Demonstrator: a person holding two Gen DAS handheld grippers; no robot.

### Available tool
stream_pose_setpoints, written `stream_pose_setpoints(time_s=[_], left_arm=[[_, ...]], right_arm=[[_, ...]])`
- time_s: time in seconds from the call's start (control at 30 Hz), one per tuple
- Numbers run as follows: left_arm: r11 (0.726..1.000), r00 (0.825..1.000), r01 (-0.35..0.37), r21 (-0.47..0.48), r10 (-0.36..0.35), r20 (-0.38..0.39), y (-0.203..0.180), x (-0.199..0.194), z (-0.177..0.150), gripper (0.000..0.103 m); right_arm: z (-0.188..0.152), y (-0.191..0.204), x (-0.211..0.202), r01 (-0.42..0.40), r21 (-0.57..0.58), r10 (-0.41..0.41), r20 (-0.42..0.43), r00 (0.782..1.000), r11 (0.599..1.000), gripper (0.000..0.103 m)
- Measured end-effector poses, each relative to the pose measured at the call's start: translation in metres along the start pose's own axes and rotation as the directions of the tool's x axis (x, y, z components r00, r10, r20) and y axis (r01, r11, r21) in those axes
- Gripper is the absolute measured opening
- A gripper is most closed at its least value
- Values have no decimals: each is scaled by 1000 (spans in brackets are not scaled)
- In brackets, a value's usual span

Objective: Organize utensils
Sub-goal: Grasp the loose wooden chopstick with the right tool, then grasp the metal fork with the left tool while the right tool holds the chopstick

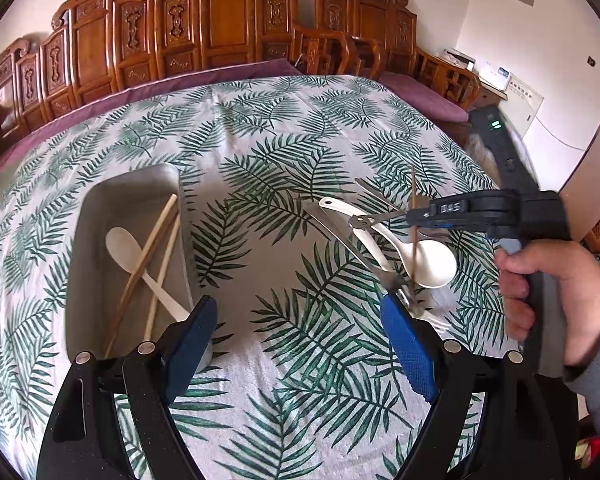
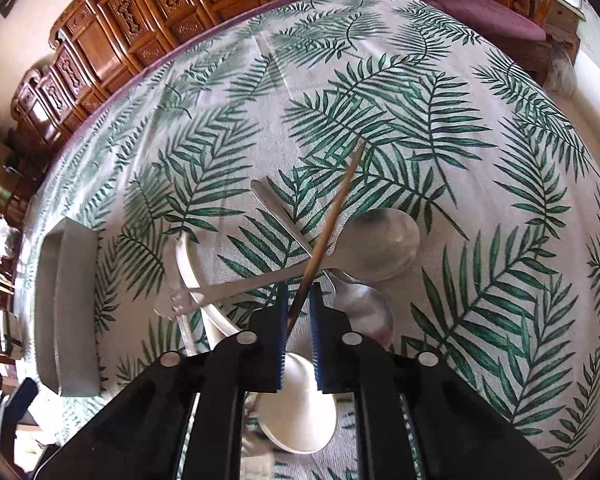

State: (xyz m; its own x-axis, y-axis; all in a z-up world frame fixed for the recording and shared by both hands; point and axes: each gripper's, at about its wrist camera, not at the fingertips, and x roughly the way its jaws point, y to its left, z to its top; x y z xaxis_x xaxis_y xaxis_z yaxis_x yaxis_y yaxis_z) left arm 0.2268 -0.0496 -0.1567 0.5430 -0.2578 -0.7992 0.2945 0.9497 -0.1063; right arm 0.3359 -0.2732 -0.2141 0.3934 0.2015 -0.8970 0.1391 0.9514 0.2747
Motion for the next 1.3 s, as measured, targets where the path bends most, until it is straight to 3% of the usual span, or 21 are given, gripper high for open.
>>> stream_pose_setpoints(time_s=[0.4, 0.77, 1.0, 1.3], left_arm=[[999, 997, 14, -29, -16, -71, -19, 40, 4, 80], [998, 993, 20, -52, -26, -117, -49, 77, 16, 80], [999, 988, -30, -17, 27, -153, -78, 96, 14, 80], [995, 976, -98, 8, 98, -195, -74, 102, 4, 79]], right_arm=[[-2, -25, -50, -88, -3, 88, 63, 994, 996, 6], [-36, -54, -69, -66, -80, 72, 82, 994, 995, 6], [-45, -61, -72, -75, -95, 83, 90, 992, 993, 6], [-53, -63, -79, -102, -98, 113, 105, 988, 990, 6]])
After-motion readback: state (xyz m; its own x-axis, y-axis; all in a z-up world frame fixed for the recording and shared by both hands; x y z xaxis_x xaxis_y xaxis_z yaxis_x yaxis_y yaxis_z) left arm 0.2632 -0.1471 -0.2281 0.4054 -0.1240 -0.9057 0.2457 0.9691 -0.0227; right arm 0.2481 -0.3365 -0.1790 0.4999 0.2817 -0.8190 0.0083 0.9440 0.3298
